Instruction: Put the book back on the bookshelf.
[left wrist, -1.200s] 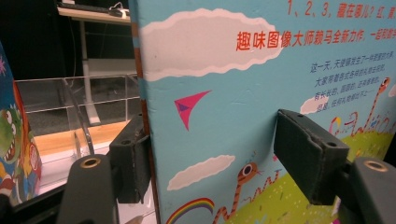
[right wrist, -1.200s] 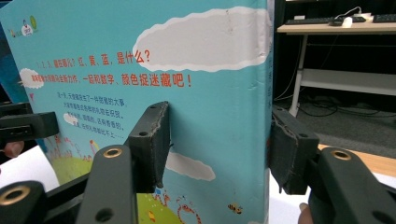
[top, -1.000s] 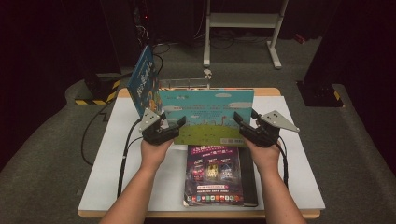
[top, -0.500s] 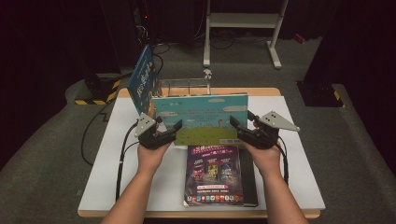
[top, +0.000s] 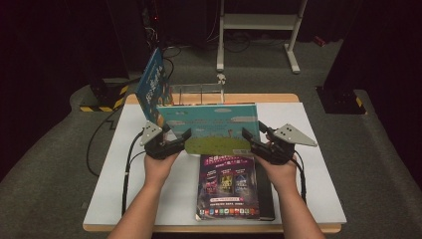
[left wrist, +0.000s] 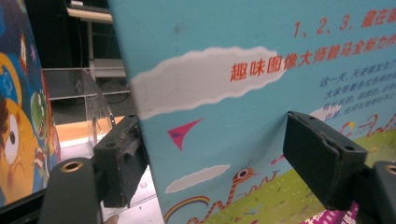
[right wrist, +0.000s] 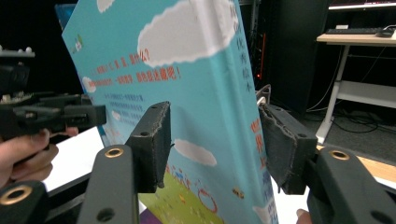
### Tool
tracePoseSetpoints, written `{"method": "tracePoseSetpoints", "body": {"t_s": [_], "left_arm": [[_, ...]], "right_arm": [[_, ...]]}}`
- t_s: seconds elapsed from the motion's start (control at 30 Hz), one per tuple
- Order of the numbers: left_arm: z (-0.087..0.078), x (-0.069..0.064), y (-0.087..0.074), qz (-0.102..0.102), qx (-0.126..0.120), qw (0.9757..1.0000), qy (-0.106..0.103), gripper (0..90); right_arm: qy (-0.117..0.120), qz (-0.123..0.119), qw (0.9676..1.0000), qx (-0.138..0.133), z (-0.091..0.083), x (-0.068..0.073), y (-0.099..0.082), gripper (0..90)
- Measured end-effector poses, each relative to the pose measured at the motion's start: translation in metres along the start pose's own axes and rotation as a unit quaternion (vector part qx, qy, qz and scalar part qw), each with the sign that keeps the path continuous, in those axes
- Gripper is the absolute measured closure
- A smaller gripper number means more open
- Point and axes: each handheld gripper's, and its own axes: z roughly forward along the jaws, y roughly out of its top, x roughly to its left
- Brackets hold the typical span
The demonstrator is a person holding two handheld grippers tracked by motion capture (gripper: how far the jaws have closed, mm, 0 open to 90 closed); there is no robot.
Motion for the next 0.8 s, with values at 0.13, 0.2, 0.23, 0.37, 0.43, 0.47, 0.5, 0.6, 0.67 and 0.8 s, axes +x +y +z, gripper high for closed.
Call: {"method": "tracePoseSetpoints", "body": {"t_s": [0.13,0.2,0.23,0.37,0.43,0.47,0.5,0.6,0.67,0.8], "left_arm": [[-0.001,-0.002,-0.002,0.012,-0.005,0.9999,-0.001,23.5],[-0.001,-0.002,-0.001,0.011,-0.004,0.9999,0.002,23.5],[-0.001,-0.002,-0.001,0.009,-0.005,0.9999,0.003,23.5],[-0.001,0.001,-0.002,0.003,-0.003,1.0,0.006,23.5],[0.0,0.001,-0.002,0.002,-0.006,1.0,0.006,23.5],[0.0,0.0,-0.002,-0.001,-0.009,0.9999,0.005,23.5],[0.001,0.0,-0.002,-0.001,-0.009,0.9999,0.005,23.4],[0.003,0.0,-0.001,0.001,-0.007,1.0,0.005,22.9],[0.005,0.0,-0.001,0.003,-0.005,1.0,0.004,22.3],[0.013,0.0,0.001,0.012,-0.004,0.9999,-0.002,21.8]], "right_arm": [[0.003,-0.005,1.0,-0.003,0.0,0.0,0.003,46.2],[0.014,-0.01,0.9998,-0.001,0.004,-0.001,0.012,45.6],[0.017,-0.015,0.9998,0.002,0.007,-0.001,0.016,44.5],[0.028,-0.016,0.9995,0.007,0.012,-0.002,0.021,45.7],[0.035,-0.013,0.9993,0.005,0.012,-0.004,0.02,47.4],[0.034,-0.012,0.9994,0.004,0.012,-0.004,0.02,48.5],[0.032,-0.012,0.9994,0.003,0.011,-0.004,0.019,48.9],[0.037,-0.005,0.9993,-0.001,0.009,-0.005,0.018,50.4],[0.042,0.003,0.9991,-0.004,0.008,-0.007,0.016,51.2],[0.032,0.011,0.9994,-0.007,0.006,-0.009,0.014,52.1]]}}
